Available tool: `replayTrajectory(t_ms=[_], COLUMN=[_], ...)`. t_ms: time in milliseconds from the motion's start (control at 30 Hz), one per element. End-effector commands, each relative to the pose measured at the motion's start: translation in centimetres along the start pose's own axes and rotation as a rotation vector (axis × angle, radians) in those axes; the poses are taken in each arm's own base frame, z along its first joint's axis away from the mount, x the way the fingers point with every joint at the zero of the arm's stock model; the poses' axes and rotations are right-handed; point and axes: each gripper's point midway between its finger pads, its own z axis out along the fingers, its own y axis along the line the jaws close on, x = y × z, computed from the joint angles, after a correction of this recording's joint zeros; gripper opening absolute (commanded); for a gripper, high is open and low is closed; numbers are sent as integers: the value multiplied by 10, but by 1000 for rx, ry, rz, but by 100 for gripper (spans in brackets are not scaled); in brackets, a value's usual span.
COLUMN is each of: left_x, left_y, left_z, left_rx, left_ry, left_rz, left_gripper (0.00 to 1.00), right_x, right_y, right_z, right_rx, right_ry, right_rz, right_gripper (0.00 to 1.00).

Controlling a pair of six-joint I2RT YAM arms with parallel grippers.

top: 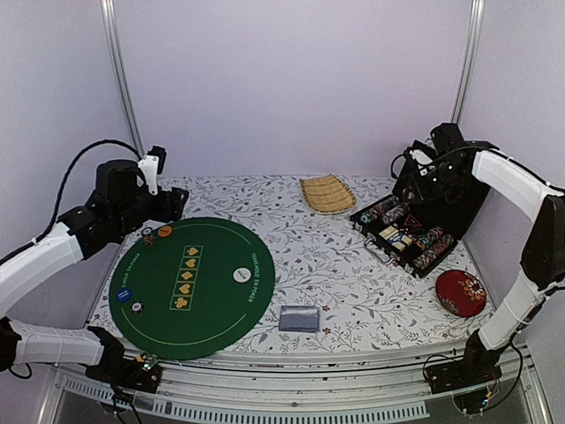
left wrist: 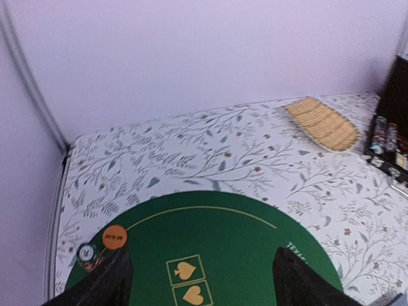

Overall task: Distribute texas hold em gaming equipment
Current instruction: Pass from the right arm to the left

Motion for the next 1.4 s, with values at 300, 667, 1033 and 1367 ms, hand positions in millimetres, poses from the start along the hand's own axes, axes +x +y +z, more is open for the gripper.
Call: replayTrajectory(t_ms=[300, 667, 1033, 1367], left_x=[23, 65, 64, 69], left_y=[-235, -274, -273, -266], left_z=[-46, -3, 24, 36], left_rx=[604, 630, 539, 507], left_ry=[-203, -42, -3, 41], left_rz=[807, 817, 783, 793], left_gripper=[98, 78, 61, 58], right_x=[-34, -5, -2, -3], right_y=[303, 366, 369, 370], right_z=[-45, -26, -21, -22], right_rx=[-1162, -1329, -1312, -1314], right_ry=[36, 175, 186, 181], right_rz=[-3, 14, 16, 3], right_gripper=[2, 2, 2, 2])
